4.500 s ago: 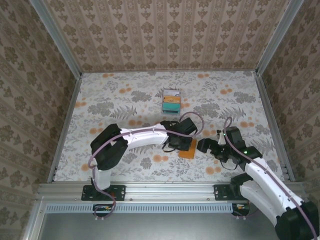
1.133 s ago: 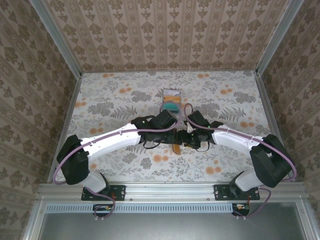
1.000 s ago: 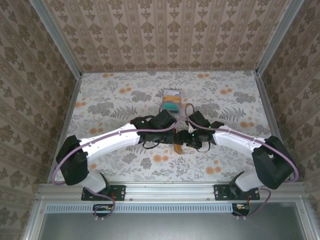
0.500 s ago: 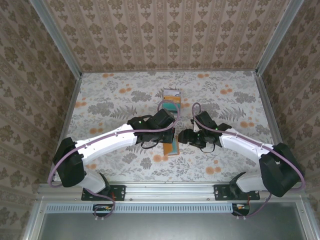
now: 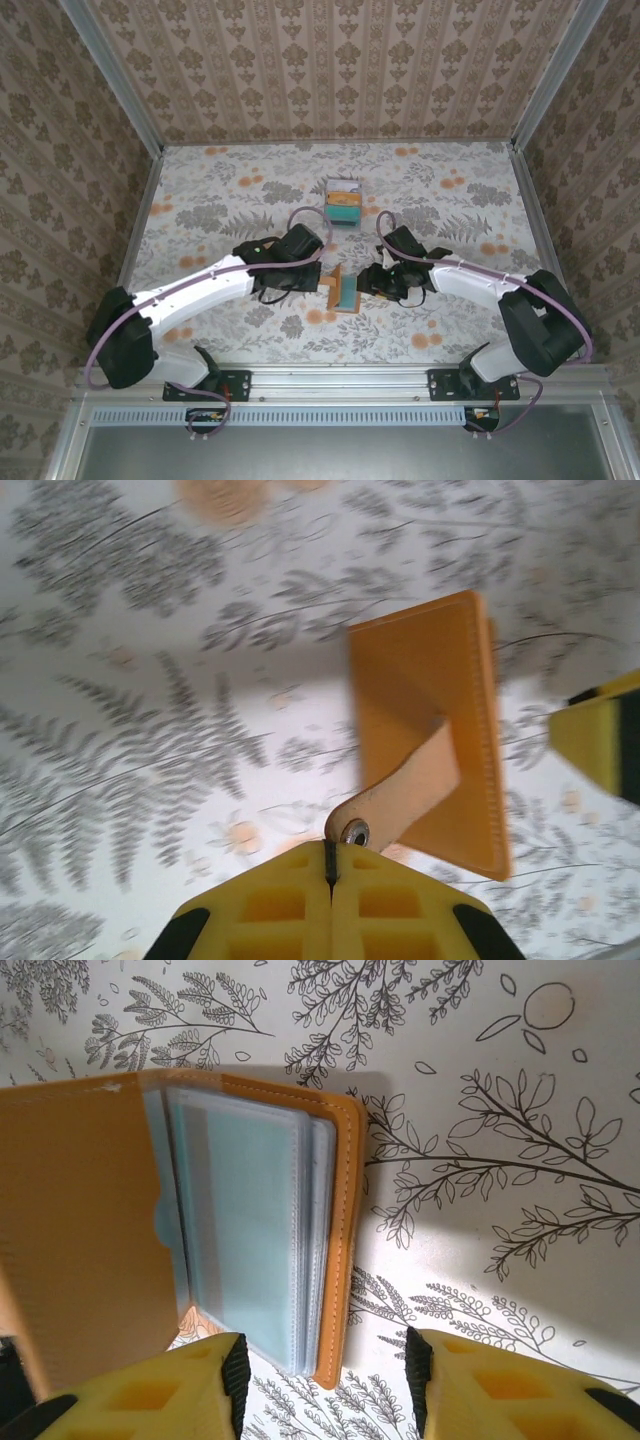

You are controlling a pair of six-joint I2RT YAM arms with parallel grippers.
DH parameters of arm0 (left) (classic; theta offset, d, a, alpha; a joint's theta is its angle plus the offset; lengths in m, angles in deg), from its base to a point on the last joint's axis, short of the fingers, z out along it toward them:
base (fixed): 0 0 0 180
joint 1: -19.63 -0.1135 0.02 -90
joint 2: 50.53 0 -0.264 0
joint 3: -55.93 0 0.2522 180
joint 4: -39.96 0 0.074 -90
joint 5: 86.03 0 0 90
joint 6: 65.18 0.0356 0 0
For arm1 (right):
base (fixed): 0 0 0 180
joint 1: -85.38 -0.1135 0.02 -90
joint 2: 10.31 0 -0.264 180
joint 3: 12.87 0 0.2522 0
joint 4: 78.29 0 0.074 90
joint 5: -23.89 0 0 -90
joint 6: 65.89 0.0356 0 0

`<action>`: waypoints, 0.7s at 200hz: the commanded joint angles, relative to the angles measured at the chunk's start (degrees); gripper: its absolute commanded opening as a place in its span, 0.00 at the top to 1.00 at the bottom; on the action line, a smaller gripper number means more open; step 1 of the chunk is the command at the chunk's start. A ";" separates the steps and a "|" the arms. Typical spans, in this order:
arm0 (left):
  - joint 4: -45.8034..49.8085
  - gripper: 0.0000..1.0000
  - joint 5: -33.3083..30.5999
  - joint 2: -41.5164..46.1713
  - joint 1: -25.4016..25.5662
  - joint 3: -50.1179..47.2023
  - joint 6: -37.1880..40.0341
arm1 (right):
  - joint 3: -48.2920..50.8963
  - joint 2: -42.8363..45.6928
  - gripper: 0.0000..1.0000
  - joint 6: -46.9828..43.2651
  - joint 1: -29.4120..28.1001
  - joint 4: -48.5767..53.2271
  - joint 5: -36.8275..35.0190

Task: Take the credit cards out of the card holder

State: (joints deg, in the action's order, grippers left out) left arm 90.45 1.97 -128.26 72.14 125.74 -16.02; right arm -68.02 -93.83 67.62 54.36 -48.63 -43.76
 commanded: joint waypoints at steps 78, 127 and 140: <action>-0.64 1.00 2.84 4.89 -9.95 -11.73 5.45 | -0.62 -8.25 0.60 1.83 -1.01 -7.64 7.10; -1.57 1.00 3.28 2.74 -10.61 -12.21 5.86 | -0.92 -9.76 0.72 1.67 -0.97 -8.45 7.84; -1.85 1.00 3.57 2.21 -10.63 -12.10 6.03 | -1.10 -9.99 0.73 1.67 -0.97 -8.44 8.04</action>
State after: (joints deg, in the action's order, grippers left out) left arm 89.10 4.47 -124.85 61.91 114.00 -11.50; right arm -68.04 -102.62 69.23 53.61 -55.97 -37.62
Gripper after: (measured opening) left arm 0.046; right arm 0.280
